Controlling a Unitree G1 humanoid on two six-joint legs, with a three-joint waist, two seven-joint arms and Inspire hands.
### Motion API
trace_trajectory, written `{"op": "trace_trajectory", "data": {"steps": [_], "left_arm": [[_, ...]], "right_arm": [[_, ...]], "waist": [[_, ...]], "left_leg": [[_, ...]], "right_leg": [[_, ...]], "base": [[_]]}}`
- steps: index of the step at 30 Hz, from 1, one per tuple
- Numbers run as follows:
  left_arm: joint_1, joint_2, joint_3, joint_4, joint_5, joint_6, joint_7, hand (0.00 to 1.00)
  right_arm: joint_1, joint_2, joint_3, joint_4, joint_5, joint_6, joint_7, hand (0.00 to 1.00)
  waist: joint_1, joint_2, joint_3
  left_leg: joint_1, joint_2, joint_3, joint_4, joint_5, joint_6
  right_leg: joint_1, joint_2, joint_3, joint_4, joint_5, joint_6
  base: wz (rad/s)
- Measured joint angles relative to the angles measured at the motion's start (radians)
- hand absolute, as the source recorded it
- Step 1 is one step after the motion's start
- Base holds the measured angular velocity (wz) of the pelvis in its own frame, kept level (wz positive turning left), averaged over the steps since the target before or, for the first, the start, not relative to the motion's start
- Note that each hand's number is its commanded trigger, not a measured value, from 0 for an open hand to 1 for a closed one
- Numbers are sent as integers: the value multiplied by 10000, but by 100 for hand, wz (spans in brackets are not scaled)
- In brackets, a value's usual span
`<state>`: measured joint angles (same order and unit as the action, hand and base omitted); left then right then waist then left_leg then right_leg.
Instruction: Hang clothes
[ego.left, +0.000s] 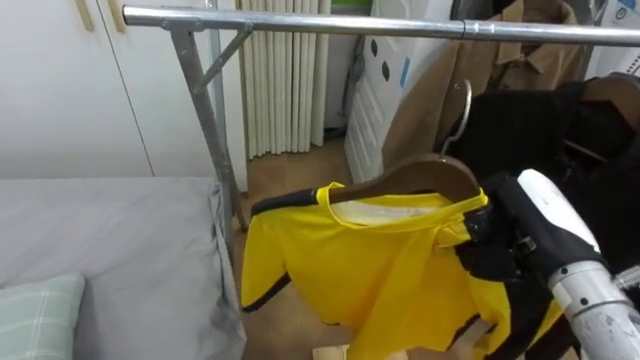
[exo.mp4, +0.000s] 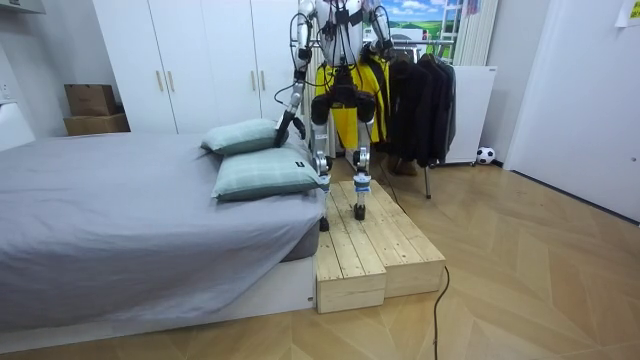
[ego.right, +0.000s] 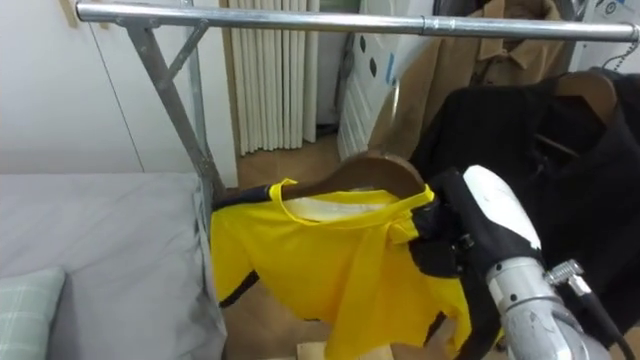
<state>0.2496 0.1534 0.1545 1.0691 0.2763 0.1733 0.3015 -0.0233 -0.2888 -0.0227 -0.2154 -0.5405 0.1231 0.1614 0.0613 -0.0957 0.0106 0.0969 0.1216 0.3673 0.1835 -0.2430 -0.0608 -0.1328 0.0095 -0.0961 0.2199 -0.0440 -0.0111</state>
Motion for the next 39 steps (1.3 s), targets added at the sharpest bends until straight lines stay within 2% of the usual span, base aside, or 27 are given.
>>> {"op": "trace_trajectory", "data": {"steps": [3,7,12,19,22,24,26,30,32,39], "left_arm": [[-29,79,85,-3,0,-145,-105,0],[-23,159,96,-3,-3,-281,-124,0],[-101,164,79,-122,1,-454,-87,0],[-140,160,-30,-167,-2,-712,-107,0],[-84,160,-29,-169,-1,-897,-106,0],[-81,157,-32,-172,0,-963,-107,0],[-82,156,-29,-188,6,-1004,-125,0],[-80,157,-23,-204,14,-1003,-238,0],[-44,160,-26,-211,43,-999,-291,0],[-48,152,-129,-379,423,-984,-304,0]], "right_arm": [[-348,-270,-78,1,576,1,194,100],[-630,-351,-76,-4,750,0,616,100],[-683,-368,29,90,1474,0,836,100],[-1394,-374,36,688,2705,-20,933,100],[-1696,-385,44,1312,3811,-30,935,100],[-1835,-386,55,1711,4563,-28,934,100],[-2006,-385,144,2011,5225,-28,955,100],[-2135,-386,213,2361,5824,-28,1035,100],[-2264,-385,329,2769,5892,-28,1037,100],[-2406,-387,383,3758,6246,-29,993,100]], "waist": [[24,-72,-30],[200,-150,-40],[570,-208,2],[984,-203,32],[1250,-168,57],[1357,-187,44],[1379,-131,82],[1380,-114,93],[1355,-84,111],[1433,-12,104]], "left_leg": [[9,-21,-223,48,5,4],[54,6,-248,-8,42,-18],[164,51,-459,-27,53,-46],[186,41,-702,-52,54,-48],[225,51,-706,-48,55,-49],[216,52,-731,-56,55,-49],[206,52,-775,-68,56,-51],[192,56,-815,-85,58,-53],[210,51,-909,-99,58,-53],[285,52,-1061,-74,58,-52]], "right_leg": [[150,-84,-205,-24,-50,13],[308,-59,-281,-163,-31,-7],[471,-49,-444,-170,-76,-42],[641,-76,-608,-203,-112,-20],[642,-86,-680,-201,-111,-20],[642,-96,-720,-202,-111,-20],[654,-103,-759,-202,-112,-21],[669,-111,-867,-202,-116,-27],[797,-138,-1063,-253,-117,-28],[947,-169,-1296,-350,-117,-28]], "base": [[21],[4],[11],[9],[1],[4],[5],[4],[11],[7]]}}
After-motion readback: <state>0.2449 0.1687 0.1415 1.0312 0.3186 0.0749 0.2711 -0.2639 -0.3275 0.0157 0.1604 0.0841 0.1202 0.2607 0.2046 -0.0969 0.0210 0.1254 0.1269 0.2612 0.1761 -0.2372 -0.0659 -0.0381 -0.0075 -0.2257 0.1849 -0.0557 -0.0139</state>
